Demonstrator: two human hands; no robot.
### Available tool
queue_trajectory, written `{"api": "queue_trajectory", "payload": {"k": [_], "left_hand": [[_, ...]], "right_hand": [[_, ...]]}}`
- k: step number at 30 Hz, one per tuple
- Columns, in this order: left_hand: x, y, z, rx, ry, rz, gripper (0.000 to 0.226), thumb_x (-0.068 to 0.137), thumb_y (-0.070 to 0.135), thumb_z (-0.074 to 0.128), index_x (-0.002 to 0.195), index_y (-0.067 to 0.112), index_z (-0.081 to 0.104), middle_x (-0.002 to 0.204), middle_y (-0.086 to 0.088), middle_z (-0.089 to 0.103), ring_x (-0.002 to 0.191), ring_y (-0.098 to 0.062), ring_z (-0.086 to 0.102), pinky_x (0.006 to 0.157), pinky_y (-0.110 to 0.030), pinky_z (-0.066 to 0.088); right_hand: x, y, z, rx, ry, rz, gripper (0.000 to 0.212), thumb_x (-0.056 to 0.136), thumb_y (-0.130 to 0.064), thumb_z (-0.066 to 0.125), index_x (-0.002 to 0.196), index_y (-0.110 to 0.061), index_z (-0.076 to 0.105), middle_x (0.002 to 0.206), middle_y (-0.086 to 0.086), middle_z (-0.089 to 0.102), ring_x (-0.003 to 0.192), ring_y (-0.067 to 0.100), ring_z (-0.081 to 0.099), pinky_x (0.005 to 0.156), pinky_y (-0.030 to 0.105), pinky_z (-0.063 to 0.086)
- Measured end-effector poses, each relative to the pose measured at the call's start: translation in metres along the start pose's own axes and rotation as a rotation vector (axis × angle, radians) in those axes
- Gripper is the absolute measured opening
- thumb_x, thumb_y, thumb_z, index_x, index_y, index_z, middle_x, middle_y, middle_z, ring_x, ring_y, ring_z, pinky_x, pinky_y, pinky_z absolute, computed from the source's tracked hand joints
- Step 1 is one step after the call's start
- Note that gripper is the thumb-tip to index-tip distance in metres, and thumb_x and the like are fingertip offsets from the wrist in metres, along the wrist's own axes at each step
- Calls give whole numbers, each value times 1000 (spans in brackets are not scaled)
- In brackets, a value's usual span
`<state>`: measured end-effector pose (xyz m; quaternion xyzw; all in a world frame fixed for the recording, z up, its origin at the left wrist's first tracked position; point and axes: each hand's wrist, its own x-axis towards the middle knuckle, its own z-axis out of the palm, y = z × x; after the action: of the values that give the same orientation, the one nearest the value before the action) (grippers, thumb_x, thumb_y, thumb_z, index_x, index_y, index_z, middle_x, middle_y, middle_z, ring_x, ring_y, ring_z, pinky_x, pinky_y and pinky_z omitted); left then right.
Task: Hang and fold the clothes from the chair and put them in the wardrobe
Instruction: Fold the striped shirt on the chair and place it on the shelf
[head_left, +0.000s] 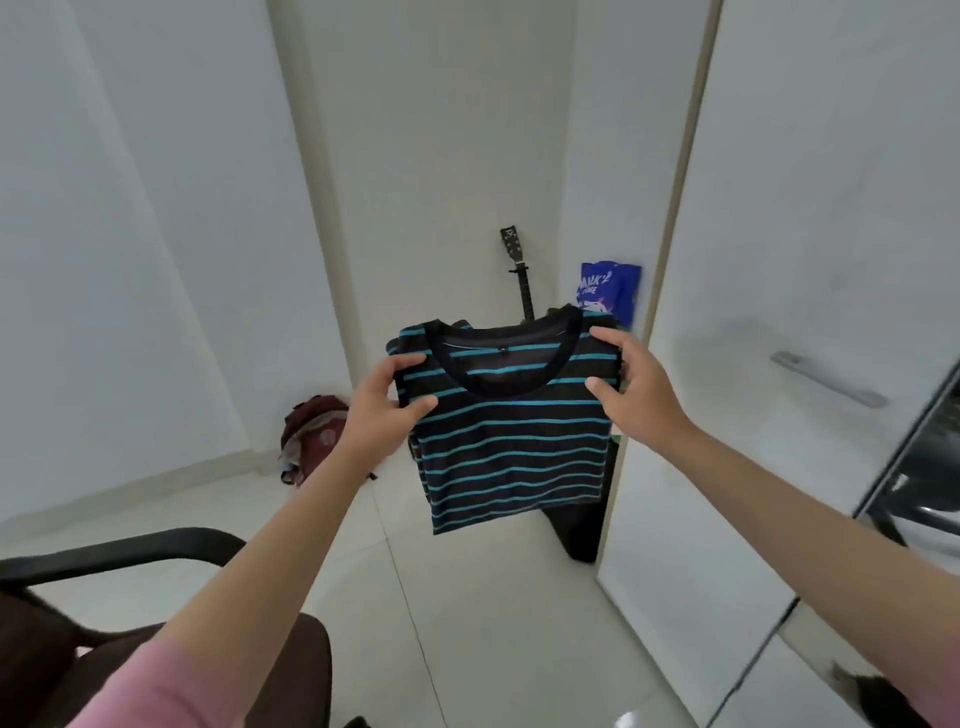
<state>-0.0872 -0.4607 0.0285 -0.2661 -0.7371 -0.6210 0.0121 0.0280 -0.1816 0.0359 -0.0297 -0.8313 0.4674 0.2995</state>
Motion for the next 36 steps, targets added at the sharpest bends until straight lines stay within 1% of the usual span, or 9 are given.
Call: {"api": "queue_trajectory", "payload": {"k": [2,4,8,11,17,21,27,32,36], "left_hand": [[-8,10,16,-36,-86,19,45,83,11,70,121,26,54,124,5,55,110,-24,61,88,-42,56],[-16,21,37,-53,-173,33,44,83,12,70,121,28,53,123,7,53,113,-23,58,92,-46,53],[-32,49,89,-86,-319,83,43,83,13,69,118,34,54,119,13,52,116,-19,55,96,-43,51],[-44,74,131,-164,-440,118,43,82,12,71,111,41,56,123,9,54,114,-17,57,94,-42,53],[-81,136,227,-260,-600,216,44,82,9,70,119,28,56,128,-4,54,116,-23,58,91,-40,54],[-119,187,298,-318,-671,250,42,82,5,69,118,24,56,123,1,55,106,-24,63,85,-37,57],[-188,260,392,-409,-803,336,43,81,4,71,113,29,58,114,11,60,101,-20,66,84,-34,57],[-241,317,456,-444,-890,437,45,81,4,71,118,24,56,111,11,60,99,-7,63,76,-18,55],[-270,366,501,-500,-944,527,46,80,5,71,121,21,56,116,4,61,104,-12,63,83,-23,55]], "right_hand": [[-31,-12,-23,-44,76,13,51,88,-7,63,130,-27,45,126,0,53,114,16,56,92,31,54],[-63,-23,-51,-88,153,32,51,87,-4,63,130,-26,45,124,0,55,112,16,57,93,29,52],[-121,-38,-110,-165,258,81,51,87,-3,62,126,-32,46,121,-6,55,111,12,56,98,31,50],[-160,-47,-157,-198,335,107,53,86,-3,62,127,-33,47,124,-6,56,115,10,56,99,36,49],[-237,-74,-255,-278,493,129,54,86,-1,62,128,-33,47,123,-7,58,115,8,56,97,37,51],[-295,-98,-321,-354,603,142,54,87,1,61,127,-33,46,122,-12,56,115,4,55,98,30,50],[-385,-130,-415,-463,755,166,60,86,2,61,119,-46,47,124,-10,57,116,7,55,99,34,49],[-457,-160,-479,-543,856,181,56,87,1,63,130,-33,48,125,-12,55,118,4,53,98,30,49],[-496,-190,-528,-610,951,140,54,87,2,62,132,-25,50,131,-5,53,121,7,51,98,15,44]]}}
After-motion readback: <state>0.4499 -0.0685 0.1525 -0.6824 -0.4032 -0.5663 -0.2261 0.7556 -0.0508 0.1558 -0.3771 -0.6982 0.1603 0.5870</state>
